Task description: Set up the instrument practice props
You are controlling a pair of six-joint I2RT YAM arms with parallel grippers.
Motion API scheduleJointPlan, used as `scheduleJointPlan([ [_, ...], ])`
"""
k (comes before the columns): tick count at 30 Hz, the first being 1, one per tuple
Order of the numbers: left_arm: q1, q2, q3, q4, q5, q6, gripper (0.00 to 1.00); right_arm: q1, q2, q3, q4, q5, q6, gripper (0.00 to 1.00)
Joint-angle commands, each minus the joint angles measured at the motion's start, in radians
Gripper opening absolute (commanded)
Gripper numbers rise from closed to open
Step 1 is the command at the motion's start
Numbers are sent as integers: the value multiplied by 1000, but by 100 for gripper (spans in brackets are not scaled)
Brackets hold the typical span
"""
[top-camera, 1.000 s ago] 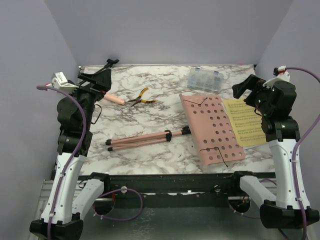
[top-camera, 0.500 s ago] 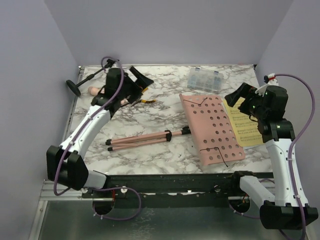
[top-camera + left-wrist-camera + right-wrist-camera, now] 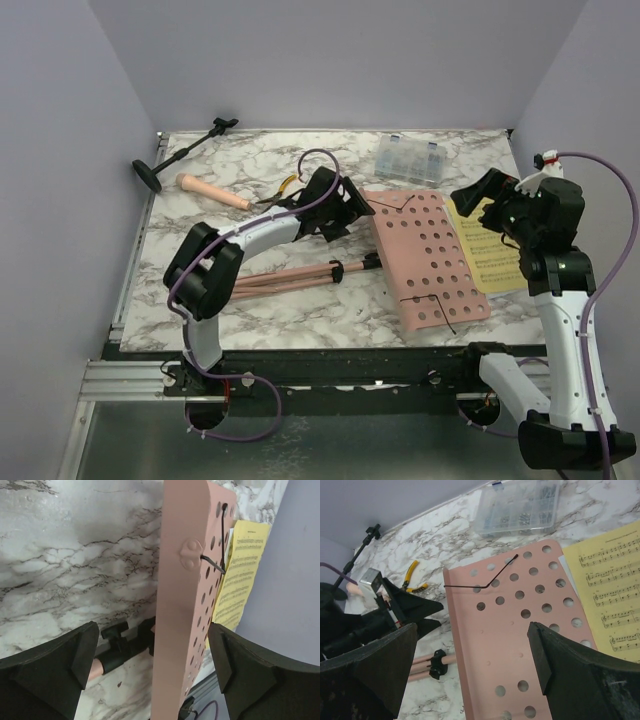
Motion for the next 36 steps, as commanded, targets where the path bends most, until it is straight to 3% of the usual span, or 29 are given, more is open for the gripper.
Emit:
scheduleJointPlan([
  [1, -28, 72, 65, 116, 25, -44, 99, -5, -27, -19, -36, -29, 7, 100],
  [4, -46, 125, 84, 132, 33, -50, 97, -6, -36, -29, -40, -21, 9, 100],
  [17, -55, 195, 31, 279, 120, -63, 68, -6, 6, 27, -116, -28, 44, 100],
  [24, -45, 226, 45, 280, 222, -88, 43, -6, 65, 19, -210, -91, 162, 96],
  [29, -50, 205, -10, 313, 212, -39, 27, -6, -19, -118, -129, -172, 140, 95],
  [33, -41, 190, -71, 354, 206, -51, 12, -6, -69, -178, -88, -133, 110, 95],
  [36, -39, 124, -101, 359, 207, -43, 10, -6, -49, -149, -152, -142, 67, 95],
])
